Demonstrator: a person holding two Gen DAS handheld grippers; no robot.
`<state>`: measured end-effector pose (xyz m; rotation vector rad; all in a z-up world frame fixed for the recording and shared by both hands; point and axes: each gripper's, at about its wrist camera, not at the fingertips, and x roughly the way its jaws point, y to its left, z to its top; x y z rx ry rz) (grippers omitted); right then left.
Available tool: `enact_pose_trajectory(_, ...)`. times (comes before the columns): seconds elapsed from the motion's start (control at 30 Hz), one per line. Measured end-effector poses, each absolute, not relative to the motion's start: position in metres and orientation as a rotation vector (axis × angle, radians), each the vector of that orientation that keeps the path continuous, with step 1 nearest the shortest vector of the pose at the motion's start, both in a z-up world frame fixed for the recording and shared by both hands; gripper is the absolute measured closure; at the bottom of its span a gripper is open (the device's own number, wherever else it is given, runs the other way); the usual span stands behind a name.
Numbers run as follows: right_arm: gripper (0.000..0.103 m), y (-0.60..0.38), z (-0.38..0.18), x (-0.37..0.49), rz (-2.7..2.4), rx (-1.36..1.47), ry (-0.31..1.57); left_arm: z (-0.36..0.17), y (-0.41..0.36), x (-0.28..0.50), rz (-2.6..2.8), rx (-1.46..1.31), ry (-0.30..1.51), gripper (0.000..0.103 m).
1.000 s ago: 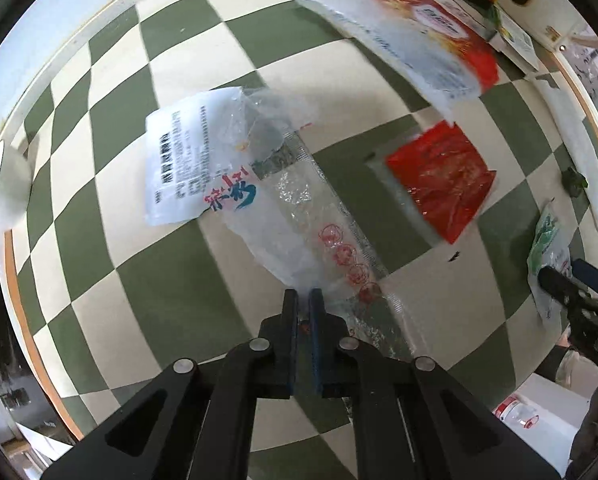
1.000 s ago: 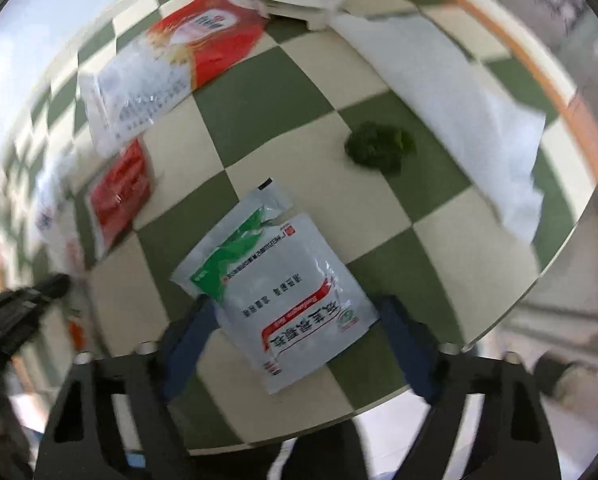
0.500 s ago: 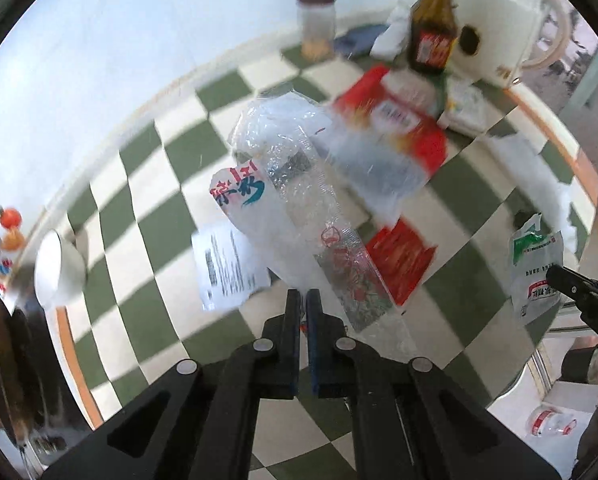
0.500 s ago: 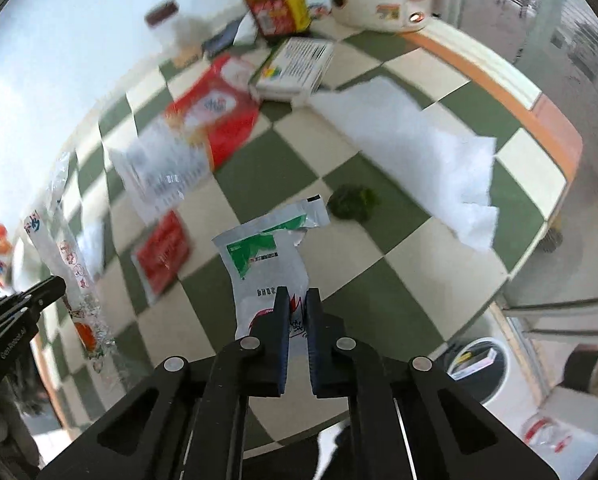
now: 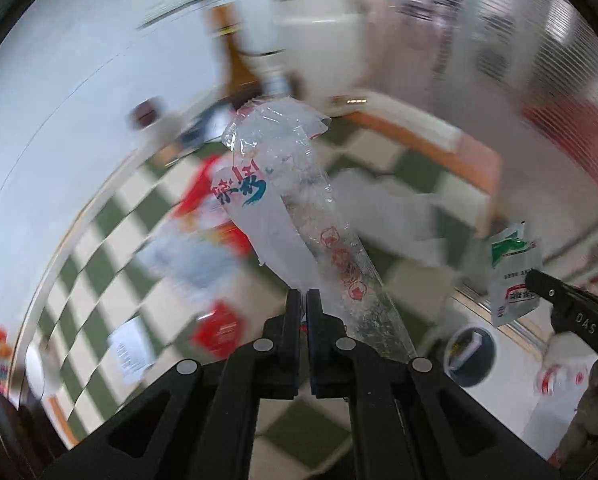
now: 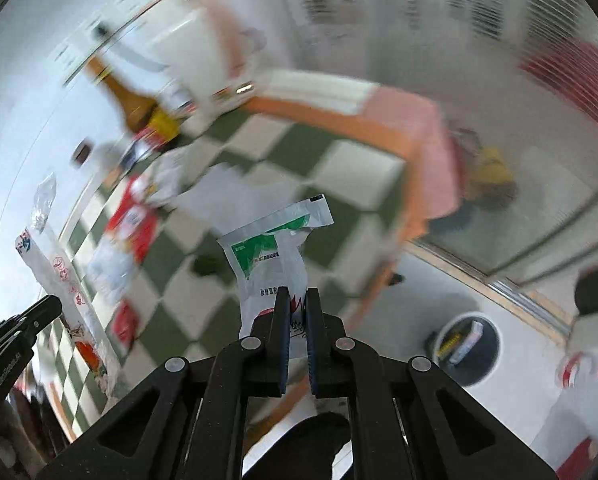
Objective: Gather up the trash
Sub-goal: 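Carry the wrapper and sachet over the bin and open both grippers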
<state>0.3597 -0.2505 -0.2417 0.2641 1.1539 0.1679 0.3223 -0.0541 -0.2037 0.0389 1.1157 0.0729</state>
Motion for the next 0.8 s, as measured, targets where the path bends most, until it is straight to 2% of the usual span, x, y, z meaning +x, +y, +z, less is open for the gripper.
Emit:
enact_pose_trajectory(0.23, 0.096, -0.394, -0.264, 0.317, -0.082, 0.388, 1.150, -0.214, -0.201, 0.342, -0.193, 0.165, 1.137, 0.102)
enact_pose_trajectory(0.43, 0.096, -0.504, -0.317, 0.269, -0.281, 0.519, 1.191, -0.266, -0.318, 0.339, -0.364, 0.276, 1.224, 0.102)
enact_pose_trajectory(0.5, 0.096, -0.541, -0.351, 0.250, -0.346, 0.570, 1.222, -0.295, -0.353, 0.336, -0.401, 0.317, 1.260, 0.102)
enact_pose_trajectory(0.63, 0.096, -0.594, -0.429, 0.219, -0.433, 0.644, 1.289, -0.390, -0.414, 0.333, -0.469, 0.339, 1.411, 0.102)
enact_pose_trajectory(0.8, 0.096, -0.643, -0.563, 0.185, -0.499, 0.732, 1.397, -0.548, -0.473, 0.325, -0.546, 0.368, 1.635, 0.102)
